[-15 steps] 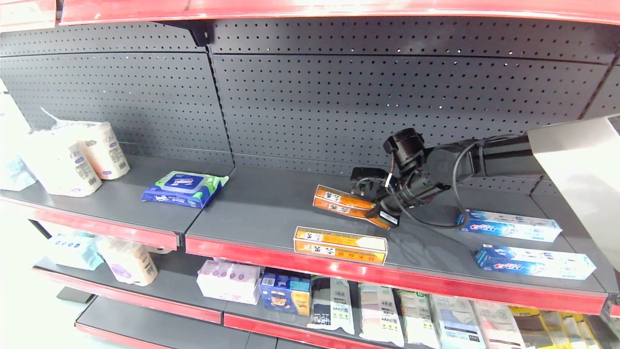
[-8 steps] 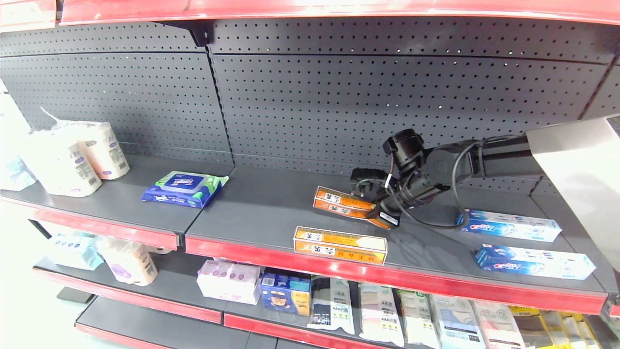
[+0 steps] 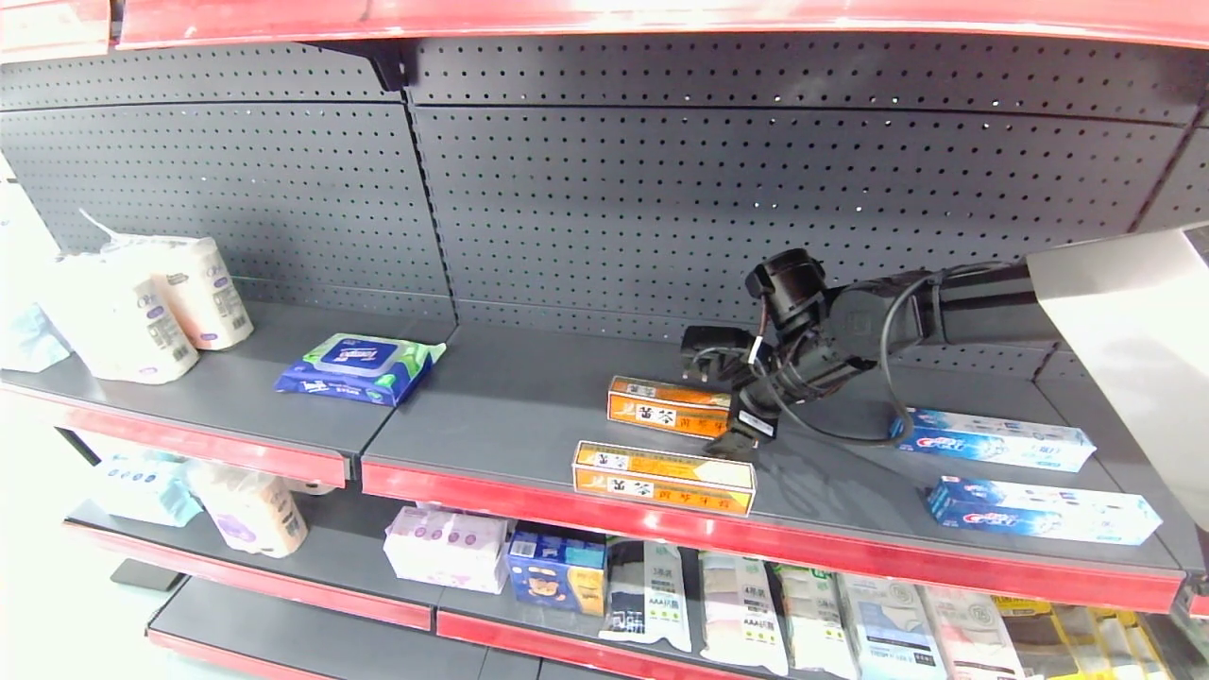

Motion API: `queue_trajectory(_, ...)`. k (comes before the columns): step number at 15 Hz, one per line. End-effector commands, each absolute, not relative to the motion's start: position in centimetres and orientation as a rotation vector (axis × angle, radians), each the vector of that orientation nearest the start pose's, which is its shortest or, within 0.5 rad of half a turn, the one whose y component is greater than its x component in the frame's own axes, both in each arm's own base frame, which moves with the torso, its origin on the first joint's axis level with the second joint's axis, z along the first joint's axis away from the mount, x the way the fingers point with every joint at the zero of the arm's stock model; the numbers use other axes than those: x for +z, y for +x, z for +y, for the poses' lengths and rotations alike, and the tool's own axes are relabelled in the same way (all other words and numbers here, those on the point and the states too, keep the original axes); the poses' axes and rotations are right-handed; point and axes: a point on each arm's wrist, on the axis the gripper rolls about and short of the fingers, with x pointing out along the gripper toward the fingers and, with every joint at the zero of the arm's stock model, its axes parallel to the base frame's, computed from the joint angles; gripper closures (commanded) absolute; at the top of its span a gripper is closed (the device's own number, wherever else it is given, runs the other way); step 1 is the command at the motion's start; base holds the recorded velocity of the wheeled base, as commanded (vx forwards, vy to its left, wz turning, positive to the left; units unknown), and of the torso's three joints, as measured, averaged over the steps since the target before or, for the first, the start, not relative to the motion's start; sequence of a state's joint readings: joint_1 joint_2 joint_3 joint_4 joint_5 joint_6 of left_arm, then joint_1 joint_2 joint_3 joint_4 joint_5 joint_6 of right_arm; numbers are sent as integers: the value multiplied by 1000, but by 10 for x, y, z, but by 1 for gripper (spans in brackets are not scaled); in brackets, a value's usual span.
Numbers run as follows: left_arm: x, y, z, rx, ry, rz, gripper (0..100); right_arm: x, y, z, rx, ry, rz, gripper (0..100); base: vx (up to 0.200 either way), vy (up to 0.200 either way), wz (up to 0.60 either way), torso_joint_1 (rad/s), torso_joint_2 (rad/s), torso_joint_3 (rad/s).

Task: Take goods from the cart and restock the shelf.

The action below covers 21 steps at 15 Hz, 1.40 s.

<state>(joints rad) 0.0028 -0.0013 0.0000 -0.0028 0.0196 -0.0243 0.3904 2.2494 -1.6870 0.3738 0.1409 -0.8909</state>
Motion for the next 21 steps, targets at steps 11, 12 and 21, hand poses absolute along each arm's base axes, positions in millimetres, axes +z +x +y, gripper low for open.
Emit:
queue_trajectory(11, 76, -23, 0, 23, -25, -3, 0, 142, 411, 145, 807, -754, 654, 0, 0, 0, 0, 0, 0, 0)
queue_trajectory(12, 76, -23, 0, 23, -25, -3, 0, 144, 410, 145, 817, -720, 653, 0, 0, 0, 0, 0, 0, 0)
queue_trajectory(21, 76, -23, 0, 23, -25, -3, 0, 161, 410, 131, 718, -572, 669, 0, 0, 0, 0, 0, 0, 0)
